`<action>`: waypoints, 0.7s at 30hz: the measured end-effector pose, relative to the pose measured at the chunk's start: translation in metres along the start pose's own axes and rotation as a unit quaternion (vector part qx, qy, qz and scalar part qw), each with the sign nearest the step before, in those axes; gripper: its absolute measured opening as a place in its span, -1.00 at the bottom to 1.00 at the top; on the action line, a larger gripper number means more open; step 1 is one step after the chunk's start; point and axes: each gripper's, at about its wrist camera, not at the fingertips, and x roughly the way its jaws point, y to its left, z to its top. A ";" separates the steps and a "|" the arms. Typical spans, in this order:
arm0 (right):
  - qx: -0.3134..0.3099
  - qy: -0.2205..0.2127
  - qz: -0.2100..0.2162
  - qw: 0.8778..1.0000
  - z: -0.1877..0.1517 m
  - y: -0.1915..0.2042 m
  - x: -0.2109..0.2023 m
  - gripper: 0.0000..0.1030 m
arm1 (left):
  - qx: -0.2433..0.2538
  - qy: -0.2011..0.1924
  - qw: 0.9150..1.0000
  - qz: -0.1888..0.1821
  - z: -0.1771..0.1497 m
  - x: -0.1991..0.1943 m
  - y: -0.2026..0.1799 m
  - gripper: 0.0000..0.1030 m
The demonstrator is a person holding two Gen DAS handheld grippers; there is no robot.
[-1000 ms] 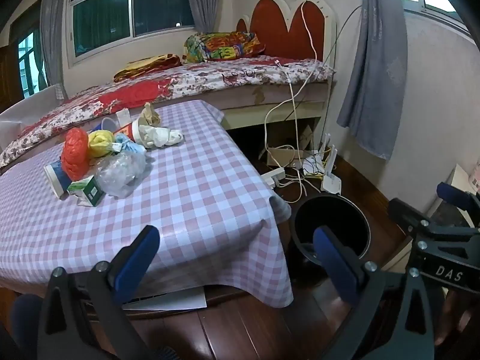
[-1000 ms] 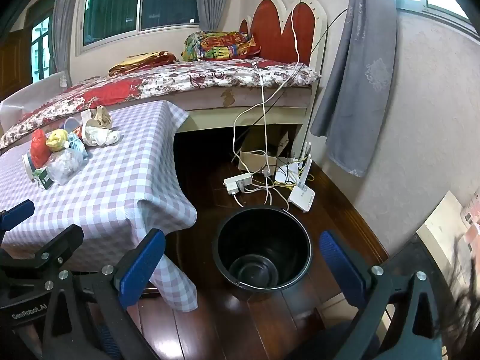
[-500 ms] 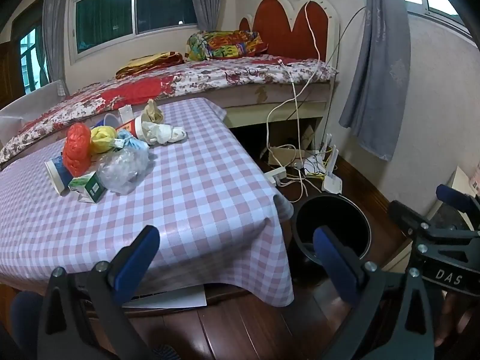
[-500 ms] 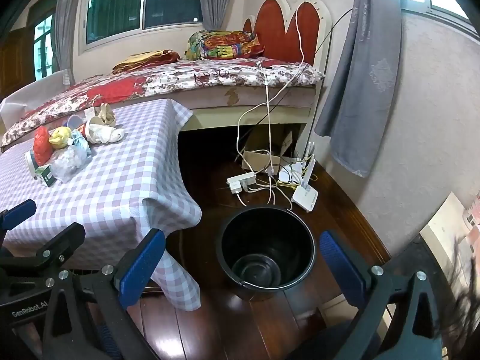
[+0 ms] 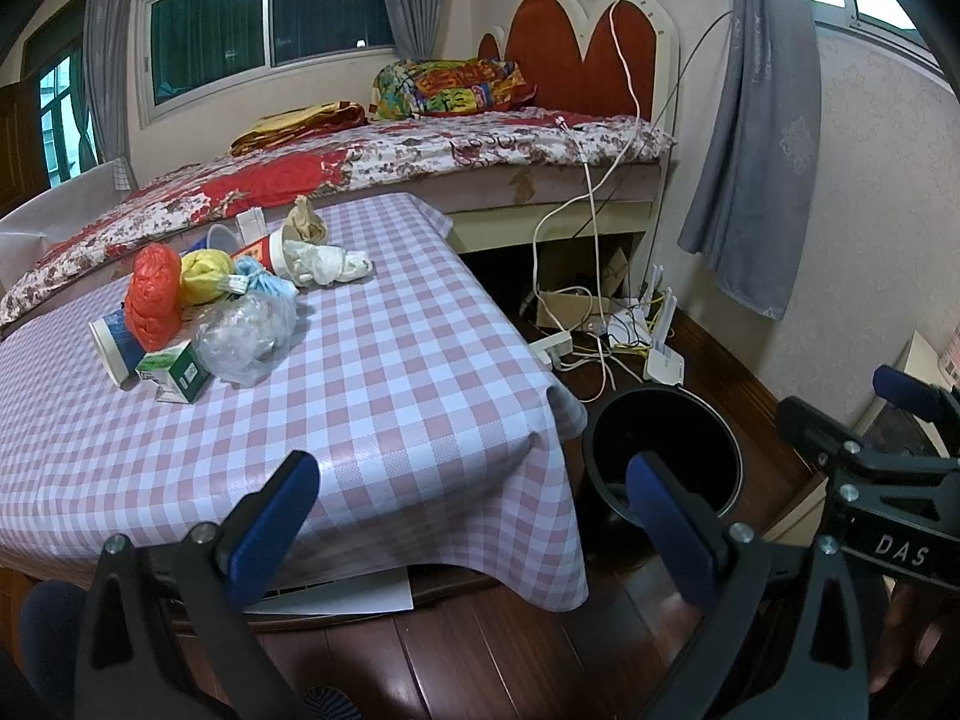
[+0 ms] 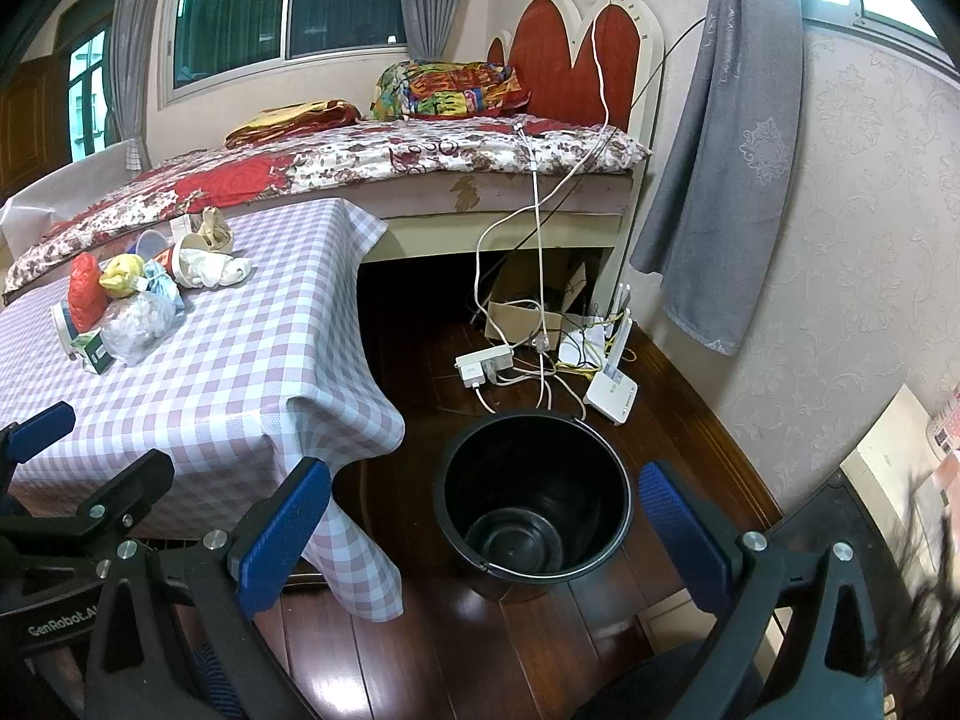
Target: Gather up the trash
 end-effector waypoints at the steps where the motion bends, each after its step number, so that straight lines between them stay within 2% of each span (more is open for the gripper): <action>1: 0.000 0.000 0.001 1.000 0.000 0.000 0.000 1.00 | 0.000 0.001 1.000 0.000 0.000 0.000 0.000 0.99; 21: 0.000 0.001 0.001 1.000 -0.001 0.001 0.000 1.00 | -0.001 0.002 1.000 0.000 -0.001 0.001 0.000 0.99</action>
